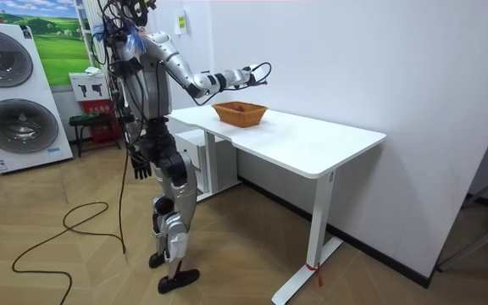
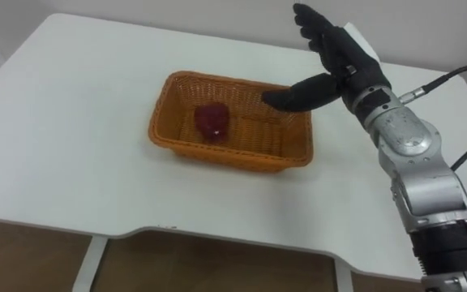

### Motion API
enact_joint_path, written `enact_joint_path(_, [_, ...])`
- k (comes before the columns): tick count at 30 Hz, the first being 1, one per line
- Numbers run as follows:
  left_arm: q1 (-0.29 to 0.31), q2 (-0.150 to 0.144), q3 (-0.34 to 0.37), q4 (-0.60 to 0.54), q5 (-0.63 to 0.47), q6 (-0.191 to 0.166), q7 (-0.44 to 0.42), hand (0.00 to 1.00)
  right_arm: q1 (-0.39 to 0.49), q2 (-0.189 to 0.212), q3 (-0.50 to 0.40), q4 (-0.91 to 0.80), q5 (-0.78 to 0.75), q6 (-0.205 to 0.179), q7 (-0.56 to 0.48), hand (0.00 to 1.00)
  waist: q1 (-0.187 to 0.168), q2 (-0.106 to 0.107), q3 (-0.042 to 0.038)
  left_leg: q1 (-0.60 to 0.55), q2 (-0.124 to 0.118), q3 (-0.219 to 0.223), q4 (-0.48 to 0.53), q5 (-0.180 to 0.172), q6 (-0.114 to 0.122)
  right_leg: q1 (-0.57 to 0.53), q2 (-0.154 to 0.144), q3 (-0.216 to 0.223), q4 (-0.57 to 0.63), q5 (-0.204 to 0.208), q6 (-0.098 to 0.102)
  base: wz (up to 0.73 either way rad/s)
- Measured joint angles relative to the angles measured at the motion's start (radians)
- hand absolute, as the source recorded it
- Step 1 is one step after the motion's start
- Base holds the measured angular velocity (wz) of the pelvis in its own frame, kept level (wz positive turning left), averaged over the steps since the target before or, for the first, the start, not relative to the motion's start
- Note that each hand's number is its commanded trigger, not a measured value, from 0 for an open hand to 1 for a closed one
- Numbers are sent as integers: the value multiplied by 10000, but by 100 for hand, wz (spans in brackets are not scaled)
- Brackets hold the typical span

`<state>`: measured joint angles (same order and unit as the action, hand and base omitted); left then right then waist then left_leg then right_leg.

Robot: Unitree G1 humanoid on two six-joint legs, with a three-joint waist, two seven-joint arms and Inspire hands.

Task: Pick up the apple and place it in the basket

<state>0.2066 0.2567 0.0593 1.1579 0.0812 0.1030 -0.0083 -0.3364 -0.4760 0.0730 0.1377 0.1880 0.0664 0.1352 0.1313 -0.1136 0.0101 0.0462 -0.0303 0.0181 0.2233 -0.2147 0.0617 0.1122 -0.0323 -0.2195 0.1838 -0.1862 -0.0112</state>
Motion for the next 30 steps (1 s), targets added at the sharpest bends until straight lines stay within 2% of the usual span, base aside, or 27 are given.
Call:
enact_joint_path(5, [188, -29, 139, -12, -3, -25, 0, 0, 38, 1, -511, -688, 24, -133, -863, 0, -285, 9, 1, 156, 2, 57, 17, -1, 0, 101, 15, 65, -5, 0, 0, 0])
enact_joint_path(6, [307, -29, 181, -34, -38, -54, 11, 0, 77, 1, -685, -817, 26, -171, -1111, 0, -431, 52, -10, 194, 1, 29, 13, -2, 0, 147, 39, 112, -10, 0, 0, 4])
enact_joint_path(9, [566, -51, 610, -342, -12, -144, 96, 0, 614, 1, -1792, -1329, -30, -390, -1910, 0, -778, 53, -42, 169, -2, 64, -9, -3, 2, 88, 39, 278, -4, 3, 5, 3])
enact_joint_path(10, [668, -102, 864, -344, -2, -218, 225, 0, 967, 1, -2395, -1620, -11, -463, -2332, 0, -845, 50, -73, 172, 3, 97, -17, -4, 2, 90, 62, 269, -5, 3, 5, -9])
enact_joint_path(11, [794, -175, 1096, -313, -6, -253, 323, 0, 1280, 0, -2897, -1753, 0, -581, -2807, 0, -1004, 163, -106, 181, -1, 120, -28, -5, 3, 109, 56, 278, -2, 6, 10, -9])
enact_joint_path(12, [839, -215, 1214, -266, -14, -268, 386, 0, 1428, -6, -3147, -1796, -1, -629, -3082, 0, -1056, 165, -135, 189, -1, 127, -42, -5, 3, 132, 47, 289, 4, 7, 10, -7])
enact_joint_path(13, [936, -259, 1344, -221, -59, -272, 508, 0, 1803, -8, -3648, -1886, 39, -710, -3640, 0, -1250, 271, -219, 210, 2, 127, -84, -5, 4, 130, 47, 281, -10, 7, 11, -6])
enact_joint_path(14, [1005, -270, 1356, -221, -102, -287, 607, 0, 2122, -10, -4139, -1922, 72, -799, -4170, 0, -1392, 301, -251, 251, 7, 157, -106, -5, 4, 138, 23, 300, 5, 7, 11, -8])
enact_joint_path(17, [1158, -409, 1691, -221, -111, -335, 738, 0, 2495, -13, -4921, -1892, 63, -861, -5180, 0, -1565, 459, -203, 370, 36, 384, -247, -6, 1, 139, 64, 558, 0, -5, 31, -28])
enact_joint_path(18, [1194, -434, 1733, -169, -110, -369, 804, 0, 2681, -15, -5198, -1865, 69, -895, -5718, 0, -1718, 464, -155, 381, 41, 469, -257, -7, -1, 122, 72, 571, 0, -14, 46, -26])
enact_joint_path(21, [1208, -448, 1761, -216, -113, -401, 965, 0, 3152, -14, -5942, -1552, 153, -920, -6889, 0, -2097, 520, -139, 377, 77, 650, -256, 8, -24, 16, 142, 801, 29, -18, 40, -21])
enact_joint_path(25, [1255, -461, 2032, -427, -139, -422, 1145, 0, 3943, -6, -6907, -383, 641, -986, -8401, 0, -2258, 366, -145, 421, 145, 895, -250, 4, -63, -84, 173, 952, 19, -51, -21, -14])
enact_joint_path(28, [1264, -461, 2028, -571, -132, -418, 1233, 0, 4726, 49, -7131, 1104, 1334, -1028, -9021, 0, -2375, 181, -164, 356, 156, 908, -250, -2, -70, -76, 184, 1044, 18, -44, -28, -1])
enact_joint_path(29, [1258, -462, 2028, -601, -148, -413, 1327, 0, 4931, 182, -7135, 1950, 1766, -1041, -9140, 0, -2383, 94, -139, 349, 166, 899, -257, -5, -76, -78, 191, 1050, 26, -38, -33, 0])
enact_joint_path(30, [1253, -463, 2027, -603, -222, -403, 1336, 0, 5002, 244, -7134, 2435, 2167, -1045, -9158, 0, -2371, 100, -153, 350, 167, 896, -255, -8, -80, -79, 201, 1054, 23, -37, -34, 0])
